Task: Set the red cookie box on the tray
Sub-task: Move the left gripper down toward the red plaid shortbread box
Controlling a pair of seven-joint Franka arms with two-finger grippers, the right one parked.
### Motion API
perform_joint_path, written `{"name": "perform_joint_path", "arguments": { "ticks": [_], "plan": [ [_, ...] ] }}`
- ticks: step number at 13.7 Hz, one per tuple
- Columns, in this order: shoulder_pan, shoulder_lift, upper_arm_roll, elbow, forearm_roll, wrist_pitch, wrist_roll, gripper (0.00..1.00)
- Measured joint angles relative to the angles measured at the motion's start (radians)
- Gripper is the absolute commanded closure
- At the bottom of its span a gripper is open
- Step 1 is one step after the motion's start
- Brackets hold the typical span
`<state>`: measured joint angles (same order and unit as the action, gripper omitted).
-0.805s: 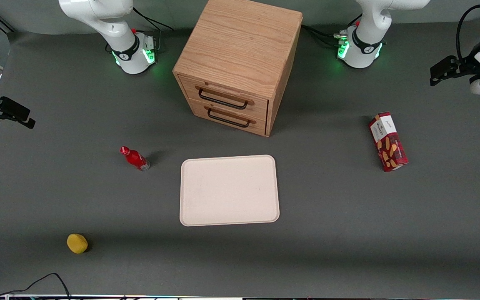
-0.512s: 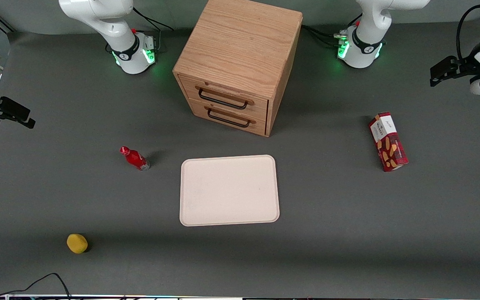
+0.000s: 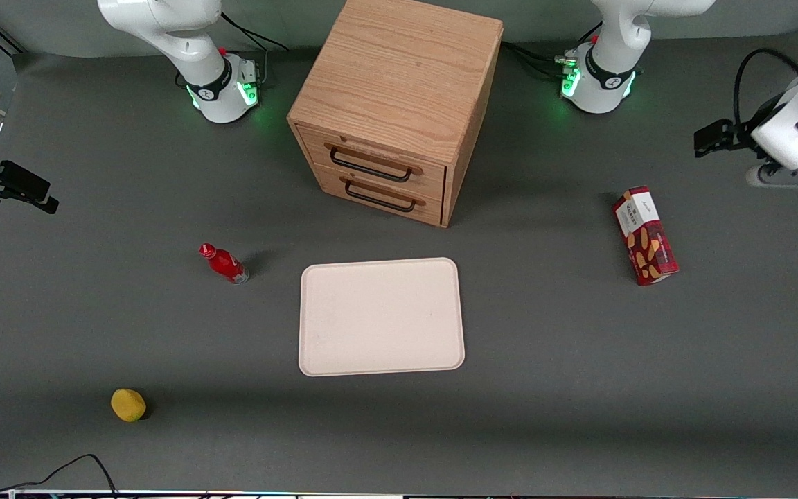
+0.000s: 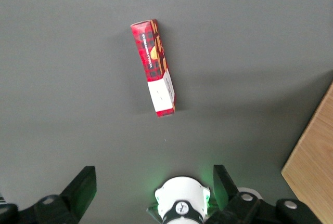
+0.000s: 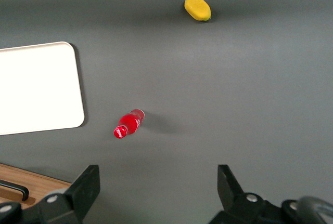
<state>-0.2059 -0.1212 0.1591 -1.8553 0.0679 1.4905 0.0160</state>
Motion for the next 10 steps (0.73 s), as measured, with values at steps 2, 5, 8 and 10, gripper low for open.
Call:
{"name": "perform_joint_path", "arguments": {
  "ticks": [2,5,8,10],
  "plan": [
    [0.002,0.002,0.007,-0.078,0.000,0.086,0.000,0.00],
    [0.005,0.001,0.037,-0.228,0.000,0.273,0.000,0.00],
    [0.007,0.002,0.067,-0.392,0.000,0.488,-0.001,0.00],
    [0.007,0.006,0.078,-0.487,0.000,0.626,-0.007,0.00]
  ]
}}
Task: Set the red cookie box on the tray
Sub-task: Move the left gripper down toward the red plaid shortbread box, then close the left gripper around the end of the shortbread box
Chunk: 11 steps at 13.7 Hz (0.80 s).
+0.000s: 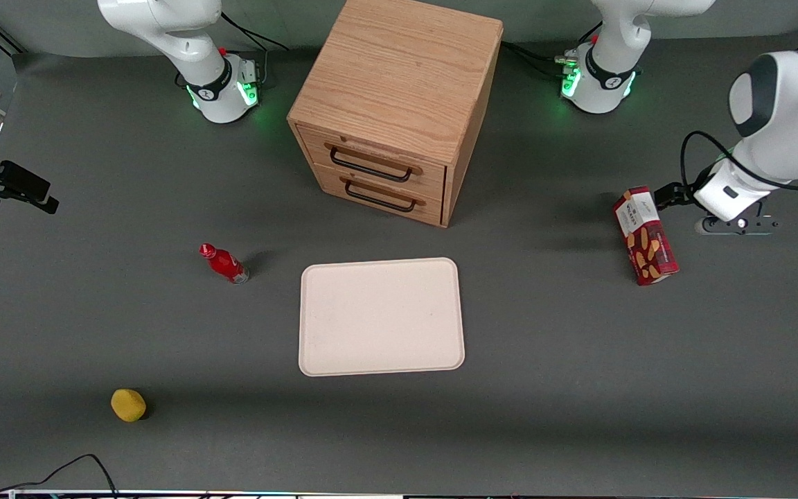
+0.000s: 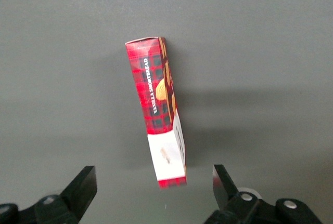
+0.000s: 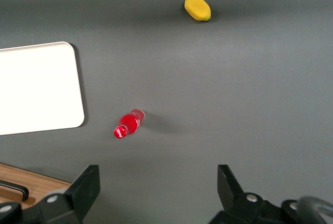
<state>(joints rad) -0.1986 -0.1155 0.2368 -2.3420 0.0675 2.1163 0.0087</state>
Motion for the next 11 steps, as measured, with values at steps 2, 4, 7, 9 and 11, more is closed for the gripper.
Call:
{"name": "perform_joint_path", "arguments": {
  "ticks": [2,4,7,9,11],
  "plan": [
    [0.000,0.022,0.001,-0.062,-0.005,0.117,-0.007,0.01],
    [0.000,0.072,0.002,-0.087,-0.020,0.216,-0.009,0.01],
    [0.000,0.168,0.002,-0.095,-0.027,0.358,-0.011,0.03],
    [0.004,0.228,0.003,-0.097,-0.031,0.444,-0.011,0.05],
    [0.010,0.270,0.003,-0.099,-0.046,0.498,-0.011,0.12]
  ]
}}
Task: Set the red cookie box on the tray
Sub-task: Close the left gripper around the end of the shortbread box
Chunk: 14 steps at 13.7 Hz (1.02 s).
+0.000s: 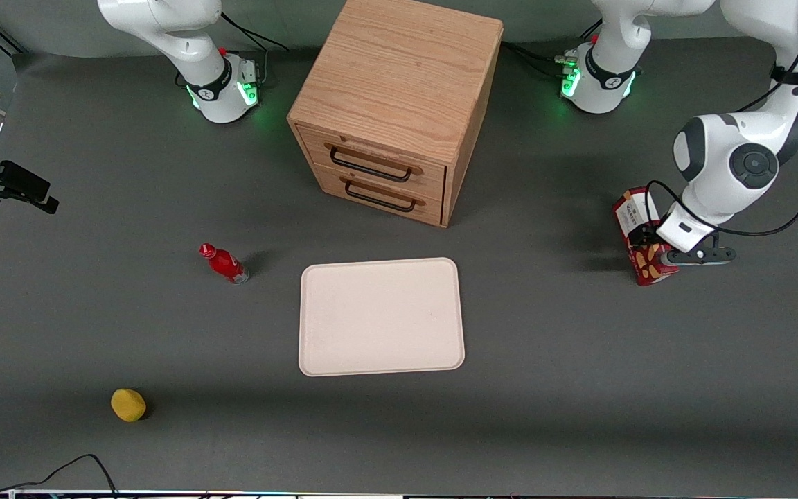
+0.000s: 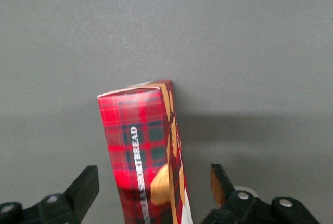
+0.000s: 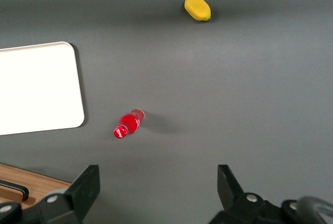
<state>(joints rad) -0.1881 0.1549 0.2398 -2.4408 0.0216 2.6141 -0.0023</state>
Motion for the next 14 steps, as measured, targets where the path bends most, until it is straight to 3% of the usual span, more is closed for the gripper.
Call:
{"name": "perform_joint_path", "arguments": {
  "ticks": [4,6,10,14],
  "plan": [
    [0.002,0.019,0.000,-0.011,-0.039,0.029,0.000,0.68],
    [0.002,0.019,0.000,-0.011,-0.041,0.029,0.000,0.88],
    [0.002,0.012,0.000,-0.011,-0.048,0.021,0.000,0.92],
    [0.002,-0.084,-0.002,0.001,-0.051,-0.139,0.000,0.92]
  ]
}}
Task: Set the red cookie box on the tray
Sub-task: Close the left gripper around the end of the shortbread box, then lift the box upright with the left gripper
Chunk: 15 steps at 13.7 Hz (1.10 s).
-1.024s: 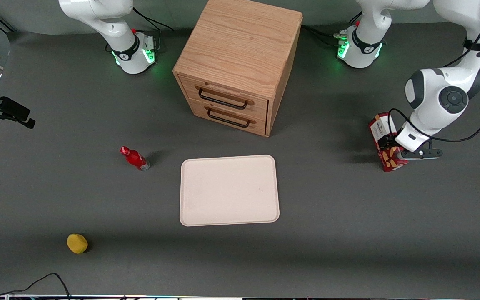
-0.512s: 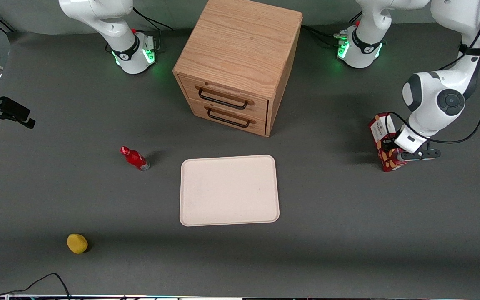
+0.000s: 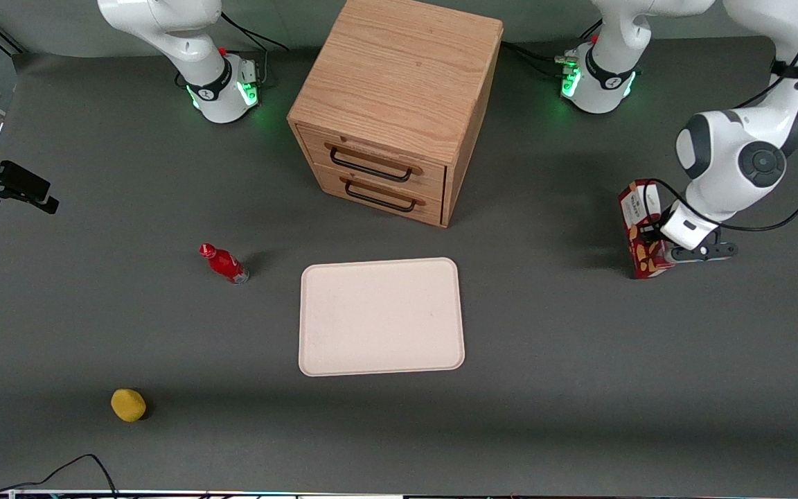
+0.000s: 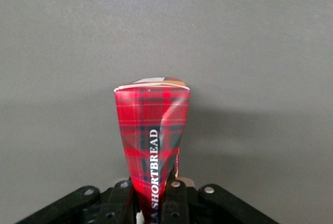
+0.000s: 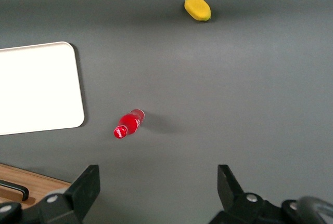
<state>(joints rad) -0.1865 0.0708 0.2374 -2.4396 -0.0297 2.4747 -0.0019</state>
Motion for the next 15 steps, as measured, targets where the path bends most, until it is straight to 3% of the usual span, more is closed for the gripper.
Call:
{"name": "perform_joint_path", "arguments": {
  "ticks": [3,9,11,15],
  "plan": [
    [-0.003,-0.115,-0.010,0.097,-0.003,-0.286,-0.001,0.92],
    [-0.007,-0.178,-0.070,0.530,-0.004,-0.857,-0.018,0.92],
    [-0.009,-0.176,-0.081,0.634,-0.004,-0.963,-0.023,0.92],
    [-0.011,-0.156,-0.144,0.693,-0.044,-0.988,-0.119,0.92]
  ]
}}
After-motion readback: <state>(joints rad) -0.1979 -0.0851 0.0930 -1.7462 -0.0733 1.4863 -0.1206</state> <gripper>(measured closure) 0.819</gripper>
